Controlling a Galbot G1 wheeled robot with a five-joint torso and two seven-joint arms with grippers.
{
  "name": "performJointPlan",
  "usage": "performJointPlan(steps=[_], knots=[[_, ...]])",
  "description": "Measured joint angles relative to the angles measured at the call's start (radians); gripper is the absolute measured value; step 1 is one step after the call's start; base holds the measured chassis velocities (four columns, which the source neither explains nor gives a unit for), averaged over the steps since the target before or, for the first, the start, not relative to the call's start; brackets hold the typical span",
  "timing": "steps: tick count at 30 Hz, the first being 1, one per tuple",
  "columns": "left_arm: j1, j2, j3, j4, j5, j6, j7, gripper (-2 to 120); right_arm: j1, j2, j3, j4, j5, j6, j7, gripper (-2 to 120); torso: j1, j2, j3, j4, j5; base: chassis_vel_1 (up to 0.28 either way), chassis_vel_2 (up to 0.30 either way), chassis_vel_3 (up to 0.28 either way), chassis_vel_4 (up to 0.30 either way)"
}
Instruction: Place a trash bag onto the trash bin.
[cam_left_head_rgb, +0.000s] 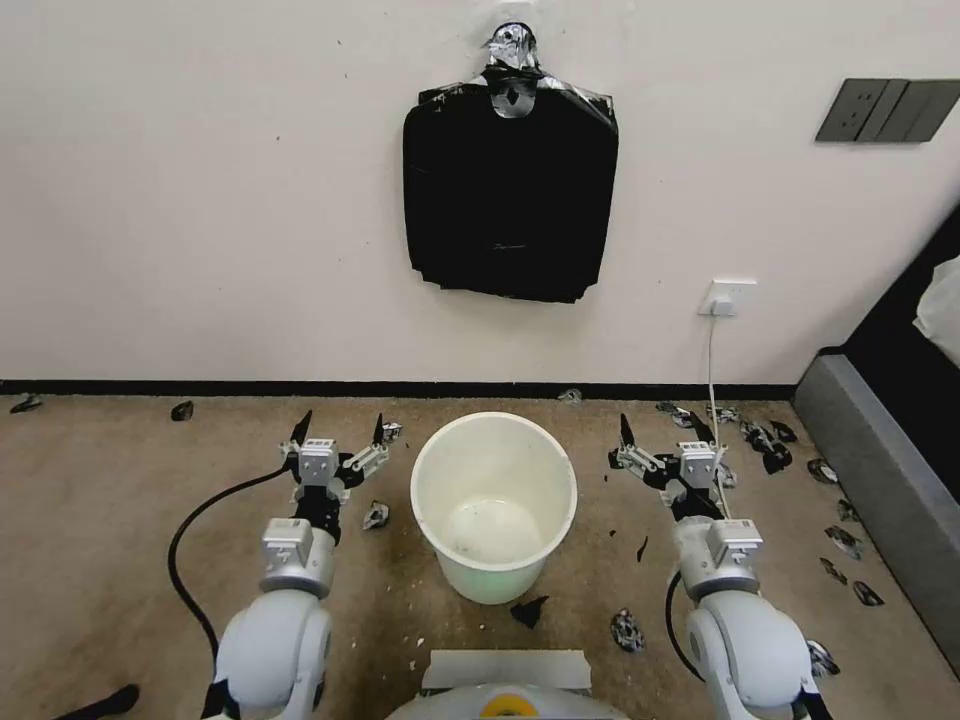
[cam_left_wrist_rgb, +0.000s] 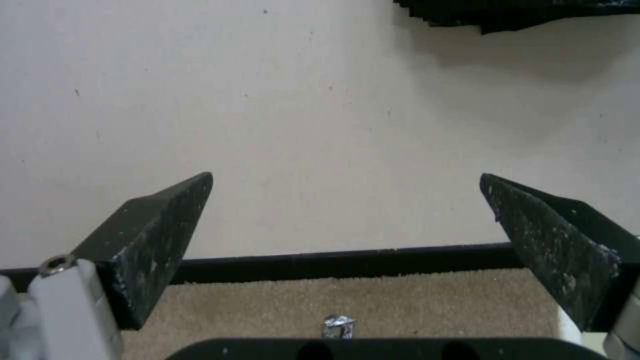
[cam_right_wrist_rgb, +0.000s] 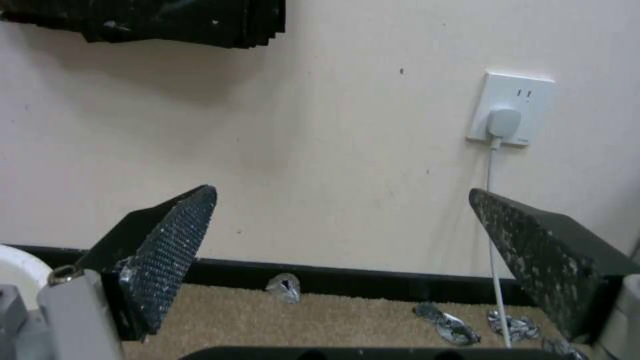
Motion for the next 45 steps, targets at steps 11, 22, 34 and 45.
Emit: performJointPlan(steps=[11,22,34,45], knots=[[0.000,0.000,0.000,0.000,0.000,0.000,0.000,100,0.000,0.000,0.000,0.000,0.000,0.000,0.000,100,0.000,0.000,0.000,0.0000,0.0000,0.000,0.000,0.000,0.000],[0.000,0.000,0.000,0.000,0.000,0.000,0.000,100,0.000,0.000,0.000,0.000,0.000,0.000,0.000,100,0.000,0.000,0.000,0.0000,0.0000,0.000,0.000,0.000,0.000],[0.000,0.000,0.000,0.000,0.000,0.000,0.000,100,0.000,0.000,0.000,0.000,0.000,0.000,0.000,100,0.000,0.000,0.000,0.0000,0.0000,0.000,0.000,0.000,0.000],[0.000,0.000,0.000,0.000,0.000,0.000,0.000,100,0.000,0.000,0.000,0.000,0.000,0.000,0.000,100,0.000,0.000,0.000,0.0000,0.0000,0.000,0.000,0.000,0.000]])
